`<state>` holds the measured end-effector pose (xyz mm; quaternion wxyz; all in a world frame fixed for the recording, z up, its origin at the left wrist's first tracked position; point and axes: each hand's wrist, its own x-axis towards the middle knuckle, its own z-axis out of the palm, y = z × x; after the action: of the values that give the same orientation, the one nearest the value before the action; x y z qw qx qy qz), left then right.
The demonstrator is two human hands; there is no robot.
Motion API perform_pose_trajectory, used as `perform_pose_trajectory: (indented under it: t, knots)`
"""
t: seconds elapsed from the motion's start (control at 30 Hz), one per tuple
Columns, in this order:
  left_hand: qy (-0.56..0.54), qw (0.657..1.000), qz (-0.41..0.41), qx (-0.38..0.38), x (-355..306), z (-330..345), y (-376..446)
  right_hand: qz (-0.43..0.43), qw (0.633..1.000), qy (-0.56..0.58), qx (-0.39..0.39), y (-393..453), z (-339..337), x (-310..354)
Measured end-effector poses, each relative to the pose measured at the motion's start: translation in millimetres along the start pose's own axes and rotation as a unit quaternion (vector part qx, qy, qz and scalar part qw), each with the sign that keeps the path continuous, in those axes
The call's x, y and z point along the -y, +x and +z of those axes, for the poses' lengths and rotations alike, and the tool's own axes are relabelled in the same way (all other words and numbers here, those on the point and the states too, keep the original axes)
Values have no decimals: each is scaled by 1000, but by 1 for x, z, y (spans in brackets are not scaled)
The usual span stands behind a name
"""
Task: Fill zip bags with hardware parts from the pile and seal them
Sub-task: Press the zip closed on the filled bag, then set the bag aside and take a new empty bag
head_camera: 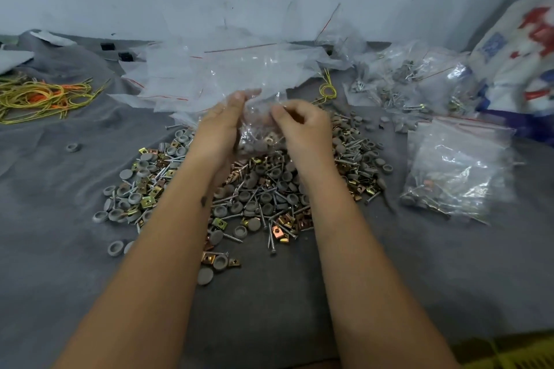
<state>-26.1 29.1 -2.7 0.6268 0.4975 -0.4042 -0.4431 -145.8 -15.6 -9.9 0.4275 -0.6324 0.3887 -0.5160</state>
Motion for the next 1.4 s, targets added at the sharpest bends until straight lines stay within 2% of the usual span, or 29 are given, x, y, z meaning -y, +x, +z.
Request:
perform_pose_trajectory:
  t: [0.13, 0.3, 0.43, 0.53, 0.6, 0.67, 0.77, 0.83, 0.87, 0.97, 1.03, 1.1, 1.2, 1.3, 1.4]
  knots:
    - [-16, 999, -46, -3, -10, 38, 9, 2, 994, 10, -109, 7, -30, 9]
    - [18, 997, -32, 64, 2, 106, -3, 43, 967, -52, -247, 4, -98, 1]
    - [41, 993, -11, 107, 17, 158, -15, 76, 913, -101, -389, -5, -148, -4]
    - [110, 982, -19, 153, 34, 181, -25, 121, 858, -238, -439, -15, -168, -14]
    - [122, 971, -65, 194, 48, 188, -31, 166, 844, -299, -414, -20, -170, -20]
    - [115, 972, -75, 191, 56, 187, -34, 185, 846, -316, -389, -25, -161, -22]
    - [28, 993, -39, 109, 51, 178, -37, 92, 845, -338, -403, -27, -135, -18]
    - [-61, 995, -33, 74, 42, 169, -40, 17, 867, -330, -373, -21, -111, -9]
    - [-120, 989, -57, 61, 37, 163, -42, -4, 884, -319, -341, -15, -99, -4]
    - [-303, 937, -166, 51, 28, 138, -40, -40, 920, -295, -255, 1, -61, 6]
    - [-386, 899, -190, 83, 27, 115, -41, -75, 935, -270, -216, 11, -30, 13]
    - [-421, 867, -222, 146, 26, 97, -47, -94, 959, -207, -171, 26, -2, 22]
    - [-383, 840, -269, 274, 25, 77, -52, -84, 987, -111, -76, 55, 31, 37]
    - [-273, 857, -317, 300, 19, 51, -38, -71, 991, -114, 6, 83, 49, 37]
    - [-114, 870, -336, 343, 8, 24, -19, -56, 988, -137, 54, 99, 56, 23]
